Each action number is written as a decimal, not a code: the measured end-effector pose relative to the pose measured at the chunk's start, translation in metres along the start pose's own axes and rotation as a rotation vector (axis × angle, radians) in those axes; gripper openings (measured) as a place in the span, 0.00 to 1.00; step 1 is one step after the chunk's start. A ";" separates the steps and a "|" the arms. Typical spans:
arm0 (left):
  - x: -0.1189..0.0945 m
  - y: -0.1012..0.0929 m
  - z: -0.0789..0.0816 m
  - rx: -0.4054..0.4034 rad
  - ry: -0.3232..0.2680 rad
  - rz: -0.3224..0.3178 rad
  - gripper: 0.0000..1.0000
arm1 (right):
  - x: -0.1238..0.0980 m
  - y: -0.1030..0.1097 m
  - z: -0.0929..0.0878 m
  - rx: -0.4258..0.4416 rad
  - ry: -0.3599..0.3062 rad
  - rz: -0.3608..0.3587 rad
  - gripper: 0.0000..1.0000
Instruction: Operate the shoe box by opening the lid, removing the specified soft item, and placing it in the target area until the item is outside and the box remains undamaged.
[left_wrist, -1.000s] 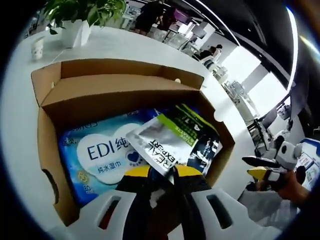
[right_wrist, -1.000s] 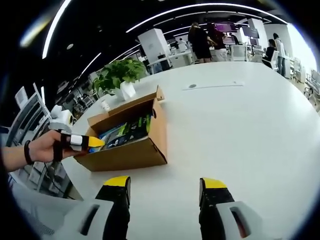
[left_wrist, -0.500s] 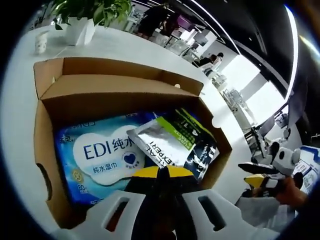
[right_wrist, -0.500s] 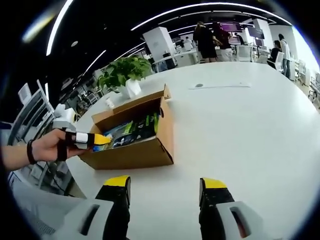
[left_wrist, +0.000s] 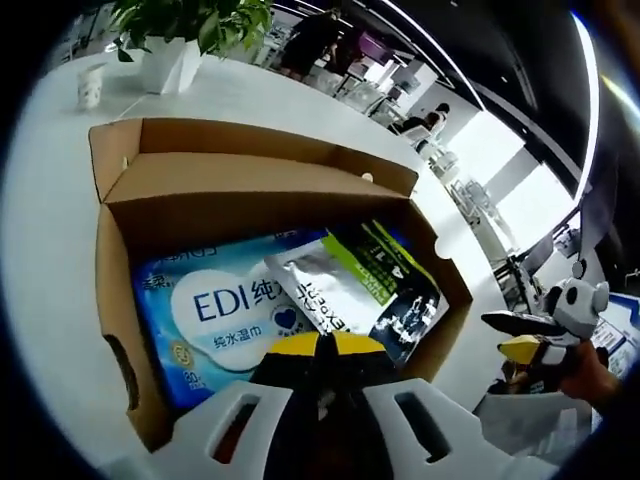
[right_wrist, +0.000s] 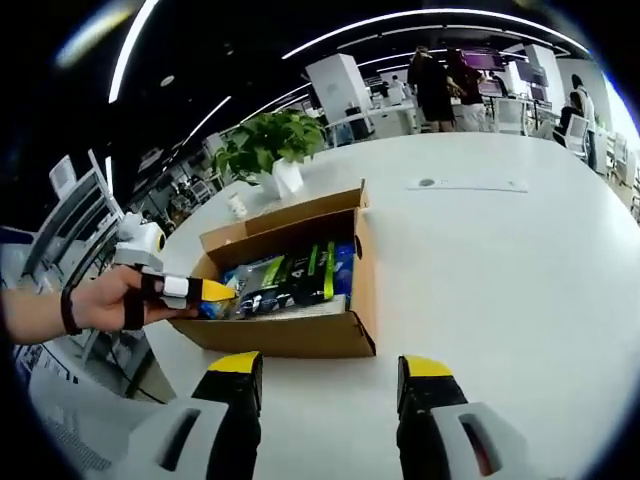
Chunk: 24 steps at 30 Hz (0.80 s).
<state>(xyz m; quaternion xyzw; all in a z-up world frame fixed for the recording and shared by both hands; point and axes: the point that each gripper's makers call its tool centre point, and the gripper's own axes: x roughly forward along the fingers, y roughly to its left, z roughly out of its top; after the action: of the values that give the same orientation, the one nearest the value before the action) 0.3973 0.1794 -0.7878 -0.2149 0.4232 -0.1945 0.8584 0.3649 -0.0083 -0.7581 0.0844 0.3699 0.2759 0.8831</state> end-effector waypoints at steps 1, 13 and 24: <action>-0.001 0.001 0.000 -0.002 0.000 0.000 0.00 | 0.001 0.001 0.001 -0.004 0.001 0.003 0.52; -0.005 0.010 -0.004 -0.013 0.006 0.006 0.00 | 0.020 0.019 0.017 -0.023 0.003 0.054 0.50; -0.003 0.012 -0.002 -0.008 0.009 0.008 0.00 | 0.025 0.018 0.022 -0.041 0.016 0.053 0.48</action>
<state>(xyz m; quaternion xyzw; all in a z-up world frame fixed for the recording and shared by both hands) 0.3951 0.1904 -0.7932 -0.2158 0.4287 -0.1904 0.8564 0.3866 0.0213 -0.7511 0.0741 0.3687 0.3075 0.8741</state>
